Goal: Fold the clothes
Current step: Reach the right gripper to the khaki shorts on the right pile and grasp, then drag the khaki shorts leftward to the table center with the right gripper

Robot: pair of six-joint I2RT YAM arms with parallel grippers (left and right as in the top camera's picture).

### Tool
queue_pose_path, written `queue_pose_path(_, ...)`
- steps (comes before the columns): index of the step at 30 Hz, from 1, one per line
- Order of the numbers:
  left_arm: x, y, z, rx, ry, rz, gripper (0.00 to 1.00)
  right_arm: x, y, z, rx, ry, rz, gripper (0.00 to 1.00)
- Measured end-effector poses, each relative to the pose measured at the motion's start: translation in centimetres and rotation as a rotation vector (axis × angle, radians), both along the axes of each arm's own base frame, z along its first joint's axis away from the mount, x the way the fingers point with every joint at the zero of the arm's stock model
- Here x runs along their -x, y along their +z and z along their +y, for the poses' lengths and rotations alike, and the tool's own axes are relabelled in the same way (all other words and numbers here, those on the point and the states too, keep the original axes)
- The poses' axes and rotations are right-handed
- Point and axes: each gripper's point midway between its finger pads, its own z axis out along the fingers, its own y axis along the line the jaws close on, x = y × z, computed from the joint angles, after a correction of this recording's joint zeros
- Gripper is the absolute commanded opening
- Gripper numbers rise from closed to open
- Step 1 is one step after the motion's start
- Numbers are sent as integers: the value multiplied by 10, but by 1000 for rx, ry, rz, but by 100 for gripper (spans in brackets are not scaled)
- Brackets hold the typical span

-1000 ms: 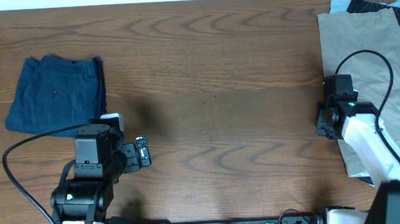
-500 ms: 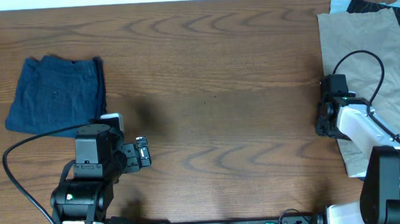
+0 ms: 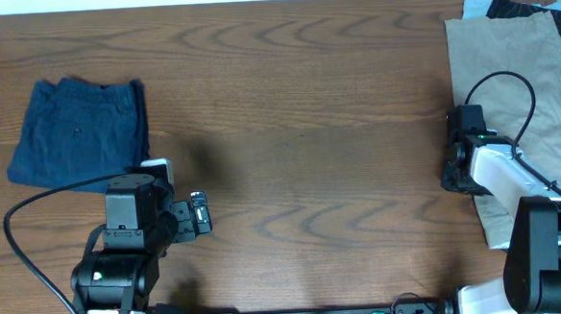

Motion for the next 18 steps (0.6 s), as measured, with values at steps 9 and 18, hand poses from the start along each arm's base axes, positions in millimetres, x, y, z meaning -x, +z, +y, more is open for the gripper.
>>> queue_pose_path(9,0,0,0,0,0,0,98,-53,83,34,-205,120,-163,0)
queue_pose_path(18,-1,1,0,0,0,-3,98,-65,141,193,-801,539,-294,1)
